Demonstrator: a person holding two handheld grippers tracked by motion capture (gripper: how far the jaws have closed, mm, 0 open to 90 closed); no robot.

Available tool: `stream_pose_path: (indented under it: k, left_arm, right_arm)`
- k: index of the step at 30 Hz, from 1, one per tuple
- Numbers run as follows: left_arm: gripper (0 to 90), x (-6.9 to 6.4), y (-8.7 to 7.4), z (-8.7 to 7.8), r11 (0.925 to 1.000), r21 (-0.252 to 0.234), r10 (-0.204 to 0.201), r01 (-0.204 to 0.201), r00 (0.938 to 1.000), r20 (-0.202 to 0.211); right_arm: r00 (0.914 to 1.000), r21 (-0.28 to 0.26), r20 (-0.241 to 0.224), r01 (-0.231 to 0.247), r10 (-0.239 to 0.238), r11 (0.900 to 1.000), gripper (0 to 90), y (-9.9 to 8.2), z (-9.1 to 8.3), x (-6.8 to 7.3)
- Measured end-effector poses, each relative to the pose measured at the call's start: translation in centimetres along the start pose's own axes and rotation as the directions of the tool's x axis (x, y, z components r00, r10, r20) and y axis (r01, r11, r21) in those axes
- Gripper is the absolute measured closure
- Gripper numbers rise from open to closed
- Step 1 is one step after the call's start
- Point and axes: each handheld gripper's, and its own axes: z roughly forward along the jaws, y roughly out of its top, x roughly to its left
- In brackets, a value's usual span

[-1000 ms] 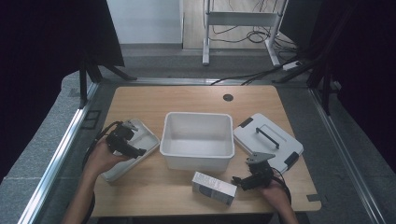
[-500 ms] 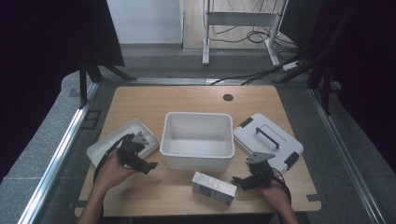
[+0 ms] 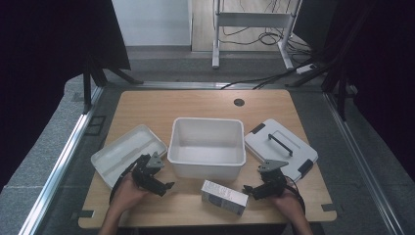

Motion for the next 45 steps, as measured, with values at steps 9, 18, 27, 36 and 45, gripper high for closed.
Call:
stream_pose_path:
  k: [9,18,27,36,45]
  left_arm:
    - [0.0,-1.2,-1.2,2.0,0.9988,-0.045,-0.019,0.020,0.9998,0.007]
    - [0.0,-1.1,-1.6,2.6,0.9968,-0.052,-0.059,0.060,0.9977,0.035]
    - [0.0,-1.1,-1.6,2.6,0.9968,-0.053,-0.059,0.061,0.9977,0.035]
    - [0.0,-1.1,-1.6,2.6,0.9969,-0.051,-0.059,0.060,0.9977,0.033]
    - [0.0,-1.1,-1.6,2.6,0.9968,-0.052,-0.060,0.062,0.9976,0.033]
  right_arm:
    - [0.9998,0.003,-0.016,-0.014,0.015,0.9999,0.9,0.0,-0.2,0.0]
    - [0.9991,0.066,-0.041,0.009,-0.006,0.9978,3.2,0.4,-2.2,0.9]
    - [0.9870,0.238,-0.112,0.139,-0.115,0.9612,8.3,1.1,-4.7,3.7]
    - [0.9628,0.336,-0.217,0.229,-0.161,0.9138,9.1,3.2,-5.3,6.2]
    - [0.9379,0.431,-0.265,0.323,-0.223,0.8430,14.6,7.1,-3.6,8.9]
